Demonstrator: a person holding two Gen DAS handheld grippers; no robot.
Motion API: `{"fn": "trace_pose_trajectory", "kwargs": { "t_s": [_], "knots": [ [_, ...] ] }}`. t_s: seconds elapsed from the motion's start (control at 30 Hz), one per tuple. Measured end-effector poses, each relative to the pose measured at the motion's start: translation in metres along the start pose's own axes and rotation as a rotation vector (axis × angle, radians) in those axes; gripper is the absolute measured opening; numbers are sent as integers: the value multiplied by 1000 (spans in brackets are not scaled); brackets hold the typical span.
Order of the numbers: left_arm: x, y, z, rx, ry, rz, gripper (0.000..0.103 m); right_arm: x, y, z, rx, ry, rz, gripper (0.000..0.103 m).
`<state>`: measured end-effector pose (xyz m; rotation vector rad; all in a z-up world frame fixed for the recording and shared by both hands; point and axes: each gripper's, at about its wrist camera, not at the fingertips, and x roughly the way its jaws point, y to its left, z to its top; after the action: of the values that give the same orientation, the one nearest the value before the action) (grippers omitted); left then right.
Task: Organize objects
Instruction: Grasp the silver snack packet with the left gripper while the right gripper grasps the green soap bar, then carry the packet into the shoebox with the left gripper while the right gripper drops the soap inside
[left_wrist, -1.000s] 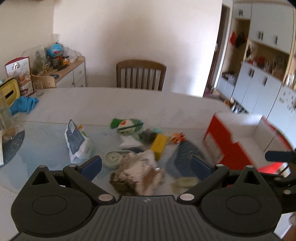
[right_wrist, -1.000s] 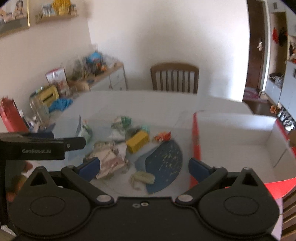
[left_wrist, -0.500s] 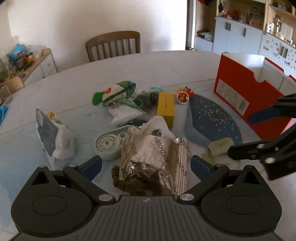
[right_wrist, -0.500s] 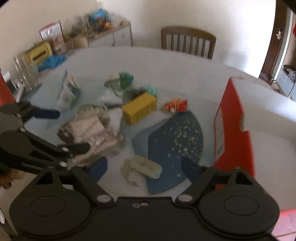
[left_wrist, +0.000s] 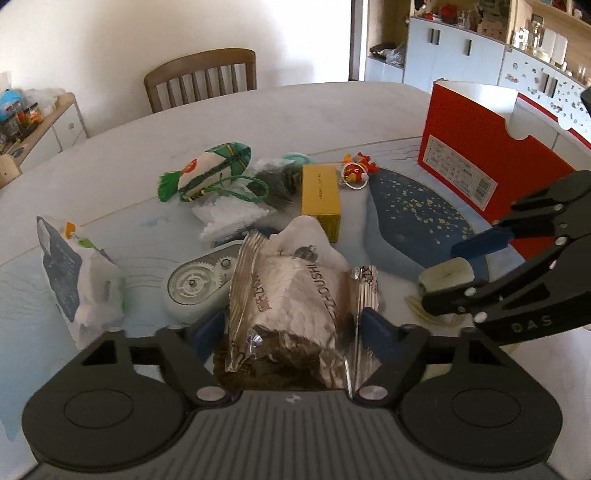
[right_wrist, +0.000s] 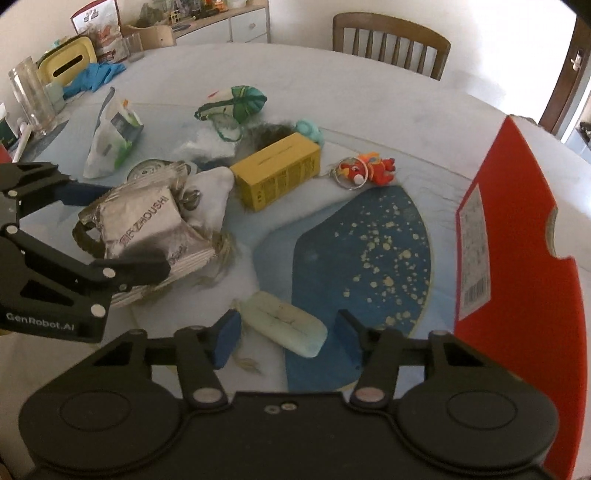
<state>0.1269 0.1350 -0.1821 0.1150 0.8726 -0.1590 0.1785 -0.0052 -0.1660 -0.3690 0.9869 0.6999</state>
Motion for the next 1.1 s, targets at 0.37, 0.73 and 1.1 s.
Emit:
{"fn": "trace_pose_trajectory", "kwargs": {
  "t_s": [0.37, 0.73, 1.1],
  "knots": [
    [-7, 7, -2, -28, 11, -32, 56, -3, 11, -4, 4, 9, -21, 47],
    [-34, 8, 4, -33, -3, -47, 55, -48, 15, -4, 59, -42, -11, 47],
    [-67, -20, 38, -16, -59, -83, 55, -126, -9, 6, 74, -172, -28, 47]
  ]
}}
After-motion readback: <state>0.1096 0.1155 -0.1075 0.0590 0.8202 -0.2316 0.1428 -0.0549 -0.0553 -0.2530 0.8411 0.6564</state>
